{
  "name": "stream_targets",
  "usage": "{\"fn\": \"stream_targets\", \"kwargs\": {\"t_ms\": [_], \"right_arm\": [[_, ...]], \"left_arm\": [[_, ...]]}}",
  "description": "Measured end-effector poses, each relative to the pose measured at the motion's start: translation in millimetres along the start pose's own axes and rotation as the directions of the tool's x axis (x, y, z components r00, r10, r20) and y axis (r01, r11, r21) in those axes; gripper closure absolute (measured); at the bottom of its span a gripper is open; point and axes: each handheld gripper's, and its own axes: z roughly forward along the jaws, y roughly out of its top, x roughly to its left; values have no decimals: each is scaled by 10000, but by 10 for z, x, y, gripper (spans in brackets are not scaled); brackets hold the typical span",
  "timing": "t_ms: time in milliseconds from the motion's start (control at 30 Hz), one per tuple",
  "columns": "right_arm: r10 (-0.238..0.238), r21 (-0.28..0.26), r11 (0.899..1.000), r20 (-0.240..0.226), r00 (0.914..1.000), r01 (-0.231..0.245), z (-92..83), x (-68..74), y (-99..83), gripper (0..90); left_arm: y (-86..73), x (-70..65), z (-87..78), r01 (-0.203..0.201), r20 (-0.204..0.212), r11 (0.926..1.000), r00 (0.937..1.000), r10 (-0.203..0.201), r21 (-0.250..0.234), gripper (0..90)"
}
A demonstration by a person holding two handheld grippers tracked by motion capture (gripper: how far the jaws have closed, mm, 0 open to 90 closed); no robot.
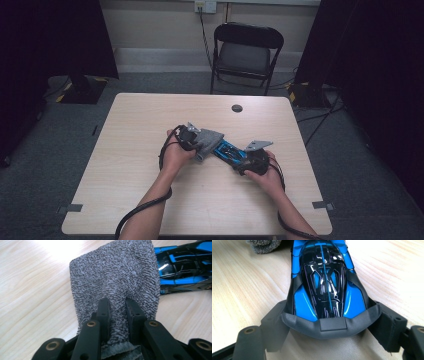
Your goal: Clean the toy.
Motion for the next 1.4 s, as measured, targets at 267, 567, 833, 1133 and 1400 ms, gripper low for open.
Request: {"fn": "stream_targets", "kwargs": {"t_ms": [267, 567, 833, 1133, 1400], "right_arm": [[-2, 1, 10000, -5, 10000, 2, 0, 0, 0, 233], [7, 1, 10000, -10, 10000, -7, 0, -1, 0, 232], [2, 88, 10000, -1, 10000, -2, -5, -4, -4, 169], [141, -251, 9996, -24, 9999, -142, -153, -41, 28, 143], [528, -930, 9941, -424, 9977, -566, -273, -59, 248, 184]], "left_arm": [[-82, 100, -46, 178, -302, 9998, 9994, -179, -36, 758], [-274, 248, -297, 661, -560, 9977, 9962, -670, -178, 758], [-326, 182, -493, 437, -448, 9976, 9979, -461, -539, 758], [-396, 71, -580, 266, -288, 9971, 9992, -287, -710, 756], [-489, -43, -578, 216, -26, 9971, 9998, -218, -725, 757]]}}
